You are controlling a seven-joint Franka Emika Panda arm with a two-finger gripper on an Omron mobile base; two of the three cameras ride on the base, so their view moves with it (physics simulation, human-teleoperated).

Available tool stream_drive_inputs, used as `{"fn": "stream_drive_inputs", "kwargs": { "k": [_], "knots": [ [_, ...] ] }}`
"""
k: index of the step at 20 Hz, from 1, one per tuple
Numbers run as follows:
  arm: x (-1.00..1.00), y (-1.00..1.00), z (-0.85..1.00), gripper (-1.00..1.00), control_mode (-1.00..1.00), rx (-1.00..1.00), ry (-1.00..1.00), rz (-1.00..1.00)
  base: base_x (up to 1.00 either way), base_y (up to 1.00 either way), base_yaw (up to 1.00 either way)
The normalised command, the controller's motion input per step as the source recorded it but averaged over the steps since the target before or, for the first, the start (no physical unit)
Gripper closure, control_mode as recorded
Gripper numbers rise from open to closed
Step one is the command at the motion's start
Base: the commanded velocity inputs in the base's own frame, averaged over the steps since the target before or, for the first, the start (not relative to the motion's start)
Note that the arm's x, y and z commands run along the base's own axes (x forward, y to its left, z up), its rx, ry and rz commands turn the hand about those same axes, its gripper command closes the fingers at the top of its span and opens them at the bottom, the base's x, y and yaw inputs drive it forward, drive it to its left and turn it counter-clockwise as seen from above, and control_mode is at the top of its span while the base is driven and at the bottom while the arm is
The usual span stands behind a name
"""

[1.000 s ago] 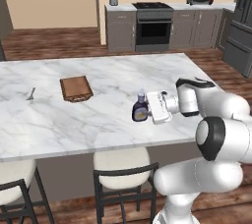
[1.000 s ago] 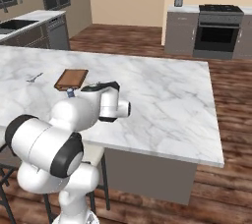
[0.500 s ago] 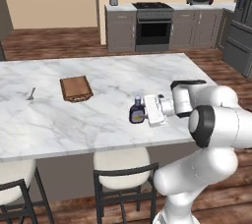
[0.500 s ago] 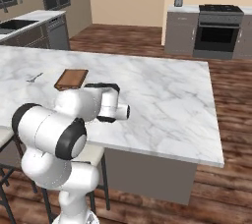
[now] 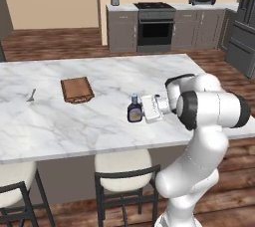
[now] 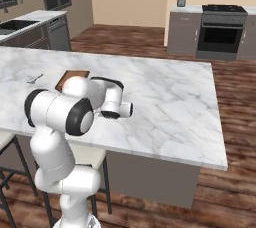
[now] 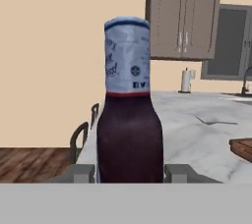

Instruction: Move the mustard and condiment bottle from the cabinet to the dining counter.

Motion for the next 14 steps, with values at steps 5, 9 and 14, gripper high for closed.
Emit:
{"fn": "stream_drive_inputs", "kwargs": {
  "k": [5, 9, 14],
  "knots": [
    [0.27, 0.00, -0.28, 1.00, -1.00, 0.00, 0.00, 0.02, 0.00, 0.00, 0.00],
    [0.21, 0.00, -0.25, 1.00, -1.00, 0.00, 0.00, 0.00, 0.00, 0.00, 0.00],
    [0.16, 0.06, -0.21, 1.00, -1.00, 0.00, 0.00, 0.00, 0.00, 0.00, 0.00]
  ]
}}
